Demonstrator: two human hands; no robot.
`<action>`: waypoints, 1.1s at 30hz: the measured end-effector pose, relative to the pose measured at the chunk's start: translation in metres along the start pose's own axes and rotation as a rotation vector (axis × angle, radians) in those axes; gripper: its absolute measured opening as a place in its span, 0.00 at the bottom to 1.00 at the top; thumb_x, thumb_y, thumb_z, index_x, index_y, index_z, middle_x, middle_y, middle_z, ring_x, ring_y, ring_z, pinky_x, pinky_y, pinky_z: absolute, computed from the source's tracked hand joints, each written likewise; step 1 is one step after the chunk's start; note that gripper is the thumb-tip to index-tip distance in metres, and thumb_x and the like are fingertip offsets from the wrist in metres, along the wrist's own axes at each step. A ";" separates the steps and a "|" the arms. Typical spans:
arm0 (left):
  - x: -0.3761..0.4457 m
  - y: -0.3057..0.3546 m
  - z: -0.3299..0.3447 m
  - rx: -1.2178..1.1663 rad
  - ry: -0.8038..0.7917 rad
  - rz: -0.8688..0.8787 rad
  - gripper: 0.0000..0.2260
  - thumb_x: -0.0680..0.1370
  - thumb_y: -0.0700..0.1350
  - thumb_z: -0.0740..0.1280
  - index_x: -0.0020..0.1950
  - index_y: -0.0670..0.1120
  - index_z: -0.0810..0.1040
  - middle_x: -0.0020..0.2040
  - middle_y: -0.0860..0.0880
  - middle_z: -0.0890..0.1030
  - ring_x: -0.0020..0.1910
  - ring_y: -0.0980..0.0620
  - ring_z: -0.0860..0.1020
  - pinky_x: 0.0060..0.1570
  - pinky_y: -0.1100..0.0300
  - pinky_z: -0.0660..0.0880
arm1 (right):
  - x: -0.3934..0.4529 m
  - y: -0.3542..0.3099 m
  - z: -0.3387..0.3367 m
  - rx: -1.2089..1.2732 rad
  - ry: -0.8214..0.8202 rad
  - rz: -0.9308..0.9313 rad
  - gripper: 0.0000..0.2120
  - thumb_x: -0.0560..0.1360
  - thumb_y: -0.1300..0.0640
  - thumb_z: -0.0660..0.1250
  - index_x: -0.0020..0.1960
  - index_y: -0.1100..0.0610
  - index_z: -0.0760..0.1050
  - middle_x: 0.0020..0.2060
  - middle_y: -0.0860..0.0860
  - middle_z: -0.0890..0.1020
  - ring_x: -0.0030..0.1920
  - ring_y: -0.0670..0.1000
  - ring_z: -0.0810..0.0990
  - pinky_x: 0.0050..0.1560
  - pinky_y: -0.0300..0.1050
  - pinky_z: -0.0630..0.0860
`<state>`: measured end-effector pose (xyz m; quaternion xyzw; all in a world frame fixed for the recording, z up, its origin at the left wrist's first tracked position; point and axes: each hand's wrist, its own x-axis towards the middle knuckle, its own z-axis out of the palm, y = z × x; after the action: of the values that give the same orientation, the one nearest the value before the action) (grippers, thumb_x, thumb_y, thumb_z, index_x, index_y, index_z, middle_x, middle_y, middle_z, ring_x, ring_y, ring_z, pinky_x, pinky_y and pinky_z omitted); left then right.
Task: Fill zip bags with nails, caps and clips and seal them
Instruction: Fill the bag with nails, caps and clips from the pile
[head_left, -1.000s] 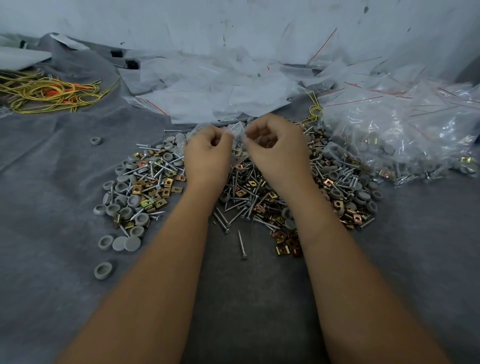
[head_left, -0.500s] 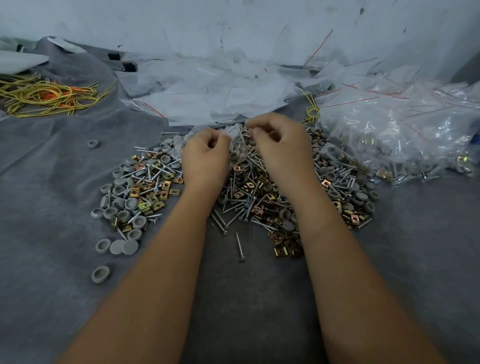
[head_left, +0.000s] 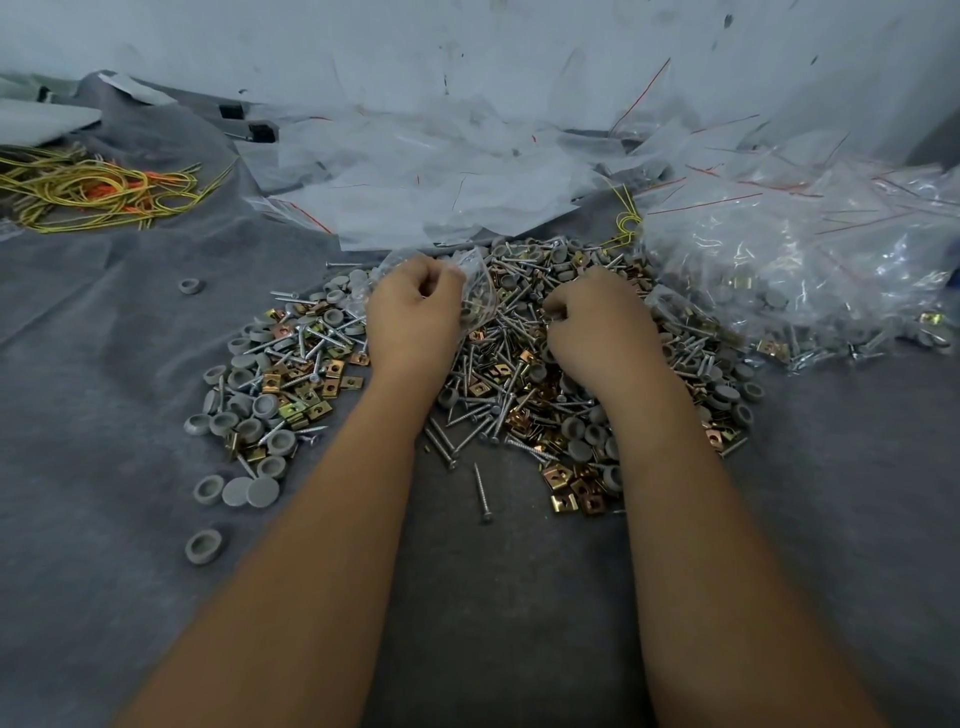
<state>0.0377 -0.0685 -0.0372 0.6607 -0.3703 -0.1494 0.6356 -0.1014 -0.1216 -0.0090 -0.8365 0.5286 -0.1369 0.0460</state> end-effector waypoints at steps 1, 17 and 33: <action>0.000 0.000 0.000 0.004 0.001 0.004 0.10 0.78 0.44 0.63 0.42 0.40 0.79 0.28 0.53 0.71 0.27 0.55 0.67 0.31 0.60 0.66 | 0.001 -0.001 0.000 0.024 0.011 -0.004 0.15 0.74 0.65 0.61 0.56 0.59 0.81 0.60 0.59 0.75 0.59 0.61 0.73 0.58 0.53 0.74; 0.001 0.000 0.000 0.002 -0.011 -0.009 0.09 0.78 0.43 0.64 0.40 0.41 0.78 0.27 0.54 0.70 0.26 0.56 0.67 0.32 0.58 0.68 | 0.003 -0.006 0.006 0.590 0.253 -0.084 0.08 0.76 0.60 0.68 0.50 0.50 0.81 0.41 0.43 0.80 0.44 0.46 0.80 0.47 0.46 0.79; -0.002 0.007 -0.001 -0.181 -0.011 0.088 0.06 0.79 0.42 0.66 0.45 0.45 0.82 0.25 0.57 0.75 0.24 0.63 0.71 0.27 0.68 0.68 | -0.001 -0.019 0.014 0.496 0.173 -0.325 0.10 0.76 0.56 0.68 0.55 0.45 0.81 0.49 0.41 0.84 0.44 0.44 0.79 0.48 0.46 0.77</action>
<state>0.0348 -0.0657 -0.0315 0.5829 -0.3873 -0.1578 0.6967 -0.0807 -0.1135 -0.0184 -0.8585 0.3404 -0.3380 0.1812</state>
